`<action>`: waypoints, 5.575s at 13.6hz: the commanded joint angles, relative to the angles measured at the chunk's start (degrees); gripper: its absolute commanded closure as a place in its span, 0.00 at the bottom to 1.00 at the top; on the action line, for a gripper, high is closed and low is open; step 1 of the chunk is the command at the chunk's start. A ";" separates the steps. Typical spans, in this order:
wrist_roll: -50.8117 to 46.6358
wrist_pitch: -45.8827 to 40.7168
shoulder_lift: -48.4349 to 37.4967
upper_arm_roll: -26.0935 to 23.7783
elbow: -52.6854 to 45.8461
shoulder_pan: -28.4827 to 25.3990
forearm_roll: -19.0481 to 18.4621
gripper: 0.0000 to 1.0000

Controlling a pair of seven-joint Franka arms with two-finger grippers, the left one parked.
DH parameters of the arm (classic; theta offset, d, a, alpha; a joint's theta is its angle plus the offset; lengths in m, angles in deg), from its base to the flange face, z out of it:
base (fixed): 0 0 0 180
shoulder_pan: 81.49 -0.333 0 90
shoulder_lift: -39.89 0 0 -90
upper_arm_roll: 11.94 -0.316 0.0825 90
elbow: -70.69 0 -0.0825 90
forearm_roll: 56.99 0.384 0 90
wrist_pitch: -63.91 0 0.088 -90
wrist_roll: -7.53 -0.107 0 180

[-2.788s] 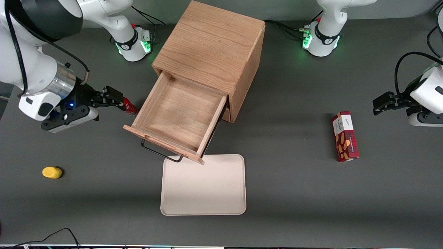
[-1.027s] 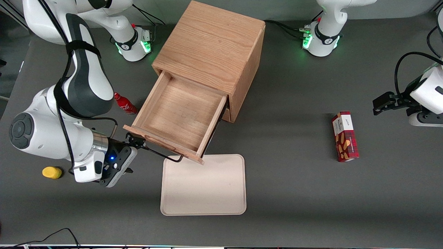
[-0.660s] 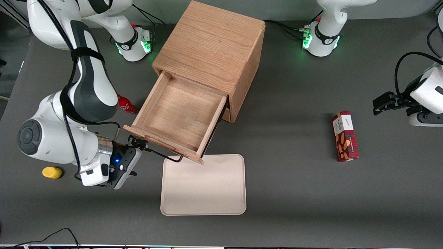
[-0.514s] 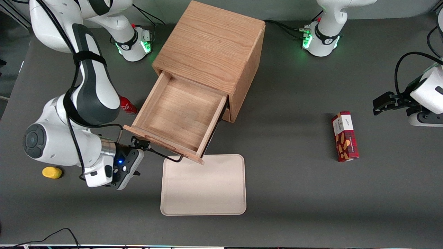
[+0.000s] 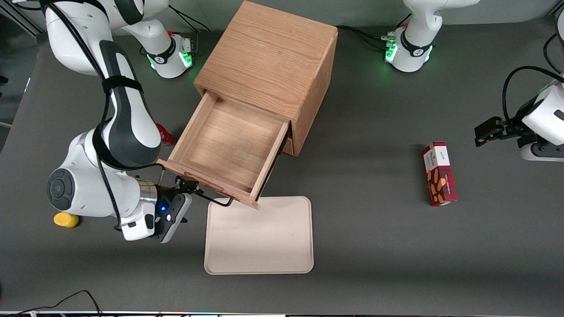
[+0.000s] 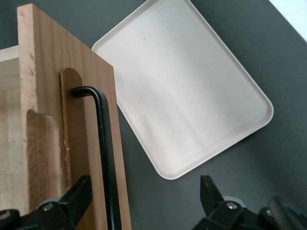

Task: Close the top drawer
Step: 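Lower the right gripper against the drawer front beside the black handle, then push the drawer front with the right gripper into the cabinet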

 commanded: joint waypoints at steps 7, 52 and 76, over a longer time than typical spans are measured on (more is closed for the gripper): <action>0.80 -0.25 3.06 -0.06 -1.93 -0.09 3.09 0.00; -7.81 -0.16 -2.21 -3.75 6.76 -0.62 -1.04 0.00; -16.87 6.60 -12.14 -9.81 23.20 0.09 -1.05 0.00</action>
